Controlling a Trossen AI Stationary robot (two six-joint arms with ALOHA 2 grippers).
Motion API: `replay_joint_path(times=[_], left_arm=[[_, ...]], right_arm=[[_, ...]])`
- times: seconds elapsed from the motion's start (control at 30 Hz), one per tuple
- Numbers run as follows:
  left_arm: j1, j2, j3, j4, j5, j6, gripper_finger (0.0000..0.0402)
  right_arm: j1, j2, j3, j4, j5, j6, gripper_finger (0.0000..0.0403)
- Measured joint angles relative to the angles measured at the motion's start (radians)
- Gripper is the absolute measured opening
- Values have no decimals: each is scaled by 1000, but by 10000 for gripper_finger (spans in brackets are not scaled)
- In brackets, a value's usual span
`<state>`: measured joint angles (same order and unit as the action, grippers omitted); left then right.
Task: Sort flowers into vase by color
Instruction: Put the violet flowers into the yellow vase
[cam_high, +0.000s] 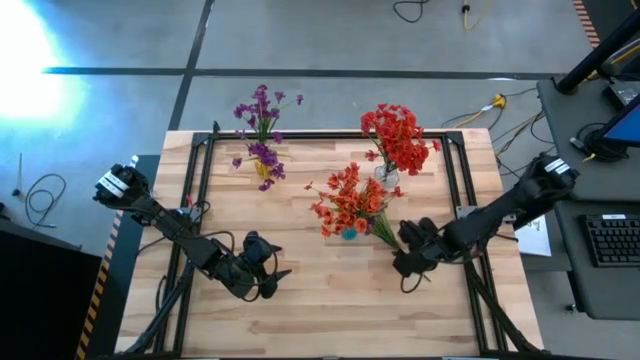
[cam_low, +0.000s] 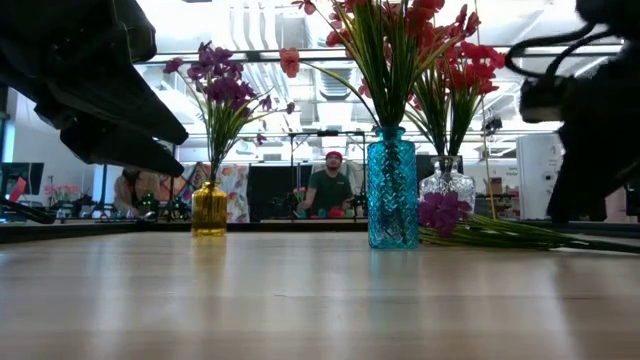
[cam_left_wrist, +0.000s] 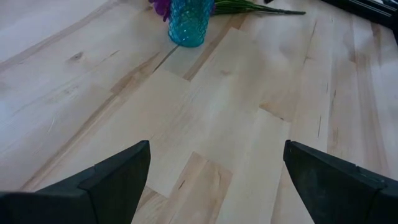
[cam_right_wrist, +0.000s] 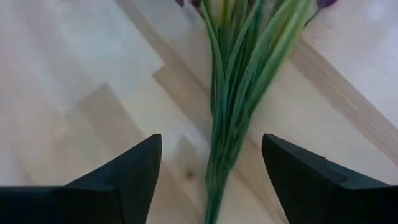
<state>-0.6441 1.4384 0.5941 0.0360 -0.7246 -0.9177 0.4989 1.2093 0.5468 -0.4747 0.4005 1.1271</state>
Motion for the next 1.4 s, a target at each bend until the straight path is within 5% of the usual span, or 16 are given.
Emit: replay_joint_path(times=[0.33, 0.83, 1.4], left_arm=[[0, 0, 0, 1, 0, 22, 355], [0, 0, 0, 1, 5, 42, 355], [0, 0, 0, 52, 122, 74, 355]], right_arm=[[-36, 207, 5, 41, 42, 49, 248], [-36, 120, -1, 1, -31, 157, 21], [32, -216, -1, -184, -430, 259, 19]])
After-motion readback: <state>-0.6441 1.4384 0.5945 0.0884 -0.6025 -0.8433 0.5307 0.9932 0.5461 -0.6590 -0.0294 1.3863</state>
